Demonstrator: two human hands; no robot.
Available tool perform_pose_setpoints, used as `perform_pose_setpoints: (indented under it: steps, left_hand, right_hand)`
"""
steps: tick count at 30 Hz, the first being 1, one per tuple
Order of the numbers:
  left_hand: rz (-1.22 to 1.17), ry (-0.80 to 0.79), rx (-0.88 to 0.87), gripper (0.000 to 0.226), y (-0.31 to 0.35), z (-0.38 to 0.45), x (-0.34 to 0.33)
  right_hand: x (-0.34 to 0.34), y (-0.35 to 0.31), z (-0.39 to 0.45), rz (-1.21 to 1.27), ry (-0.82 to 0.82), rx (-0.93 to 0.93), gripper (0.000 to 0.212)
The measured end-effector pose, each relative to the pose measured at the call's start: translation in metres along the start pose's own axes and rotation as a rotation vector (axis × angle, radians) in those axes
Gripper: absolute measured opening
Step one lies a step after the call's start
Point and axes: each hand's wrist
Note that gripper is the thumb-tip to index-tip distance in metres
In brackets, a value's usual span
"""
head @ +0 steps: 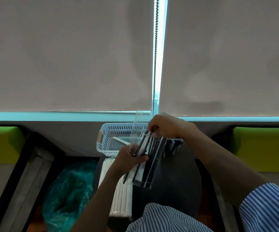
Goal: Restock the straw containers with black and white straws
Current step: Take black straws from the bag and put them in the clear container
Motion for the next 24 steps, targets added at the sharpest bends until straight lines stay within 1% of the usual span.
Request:
perform_pose_setpoints:
  steps: [3, 6, 9, 11, 14, 17, 19, 21, 23, 24]
  left_hand:
    - [-0.028, -0.03, 0.007, 0.016, 0.001, -0.0004, 0.0012]
    - [-0.034, -0.04, -0.002, 0.017, 0.0002, -0.0003, 0.0014]
    - [-0.007, -0.012, -0.015, 0.014, 0.0016, -0.0004, 0.0002]
    - [-0.005, -0.008, -0.042, 0.01, 0.0023, 0.0011, 0.0013]
    - [0.014, -0.046, -0.071, 0.009, 0.0045, 0.0008, 0.005]
    - [-0.01, -0.06, -0.036, 0.007, 0.0047, -0.0024, 0.0067]
    - [-0.03, -0.081, -0.005, 0.007, 0.0041, -0.0053, 0.0059]
    - [-0.029, -0.092, 0.007, 0.007, 0.0027, -0.0063, 0.0044]
    - [-0.028, -0.08, 0.026, 0.01, 0.0027, -0.0059, 0.0032]
    - [-0.03, -0.074, 0.032, 0.011, 0.0028, -0.0053, 0.0027]
  right_hand:
    - [-0.0023, -0.0014, 0.0001, 0.068, 0.073, -0.004, 0.023]
    - [-0.003, -0.0038, 0.0008, 0.142, 0.107, -0.012, 0.021]
    - [-0.0045, -0.0062, 0.0022, 0.172, 0.157, -0.003, 0.019]
    - [-0.0058, -0.0062, 0.0018, 0.222, 0.165, -0.018, 0.022]
    - [-0.008, -0.0047, -0.0003, 0.309, 0.118, -0.053, 0.028]
    - [-0.0072, -0.0038, -0.0032, 0.372, 0.072, -0.092, 0.029]
    - [-0.005, -0.0022, -0.0047, 0.37, 0.024, -0.105, 0.028]
    - [-0.003, -0.001, -0.0059, 0.369, -0.063, -0.124, 0.031]
    - [-0.0026, -0.0014, -0.0054, 0.295, -0.125, -0.116, 0.027]
    - [-0.0034, -0.0022, -0.0047, 0.259, -0.131, -0.107, 0.023]
Point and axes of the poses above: each hand's wrist, its own z-axis towards the middle knuckle, its own x-axis out of the back of the hand, y = z × x, and after that the axes turned 6 degrees about y, right-handed
